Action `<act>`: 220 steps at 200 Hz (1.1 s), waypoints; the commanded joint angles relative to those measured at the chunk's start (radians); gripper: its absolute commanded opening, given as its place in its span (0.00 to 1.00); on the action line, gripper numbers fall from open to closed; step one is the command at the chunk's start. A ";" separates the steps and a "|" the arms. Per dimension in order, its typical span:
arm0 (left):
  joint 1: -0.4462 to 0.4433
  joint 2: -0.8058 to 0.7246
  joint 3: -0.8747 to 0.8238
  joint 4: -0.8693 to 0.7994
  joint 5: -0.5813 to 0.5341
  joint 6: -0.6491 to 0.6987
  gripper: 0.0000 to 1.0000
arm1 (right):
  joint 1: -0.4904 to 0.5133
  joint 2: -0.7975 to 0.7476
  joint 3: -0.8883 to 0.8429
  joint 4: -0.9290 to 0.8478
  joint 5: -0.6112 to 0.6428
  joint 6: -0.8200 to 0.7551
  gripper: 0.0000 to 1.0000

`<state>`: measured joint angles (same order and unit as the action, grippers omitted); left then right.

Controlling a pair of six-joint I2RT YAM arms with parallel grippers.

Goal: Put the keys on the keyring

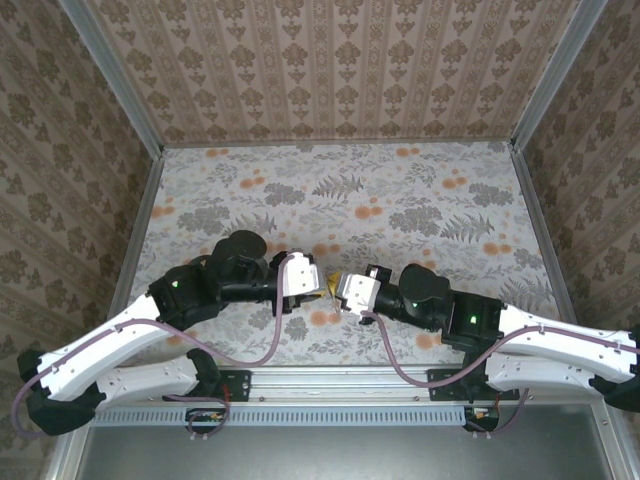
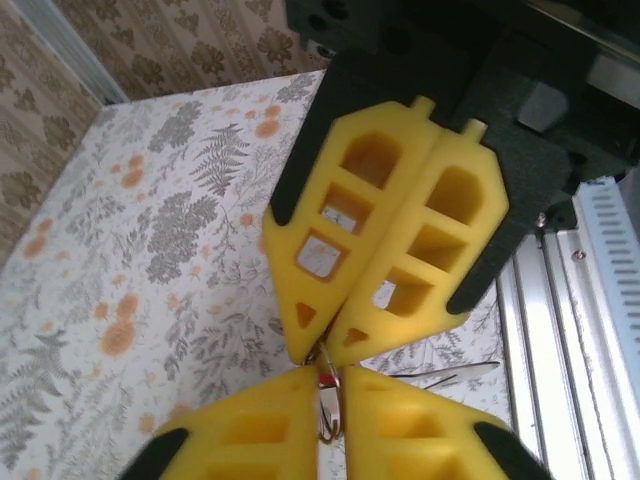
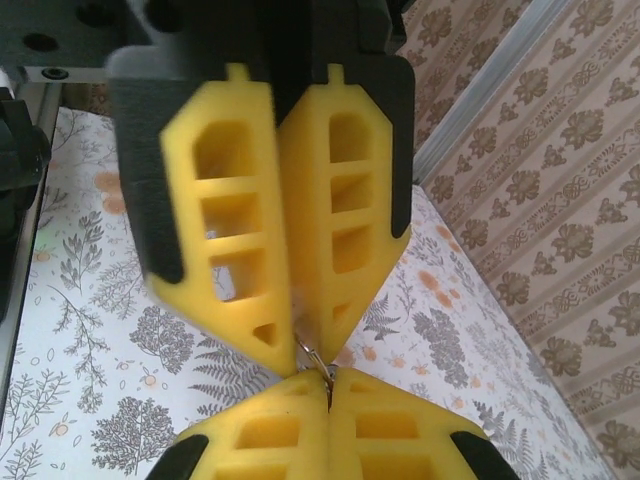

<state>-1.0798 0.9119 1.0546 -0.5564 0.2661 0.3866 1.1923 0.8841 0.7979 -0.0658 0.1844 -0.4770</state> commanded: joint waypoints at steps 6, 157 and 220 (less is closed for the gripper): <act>-0.011 0.009 0.032 -0.019 -0.037 0.017 0.03 | 0.021 -0.008 0.031 0.024 0.023 -0.027 0.00; 0.015 -0.166 -0.134 0.289 0.292 -0.103 0.00 | 0.017 -0.091 -0.028 0.044 -0.218 0.062 0.19; 0.021 -0.170 -0.186 0.410 0.369 -0.154 0.00 | 0.001 -0.122 -0.042 0.087 -0.258 0.085 0.14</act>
<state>-1.0641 0.7460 0.8845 -0.2665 0.5621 0.2745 1.2068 0.7849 0.7685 -0.0246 -0.0498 -0.4156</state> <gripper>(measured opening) 0.047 0.162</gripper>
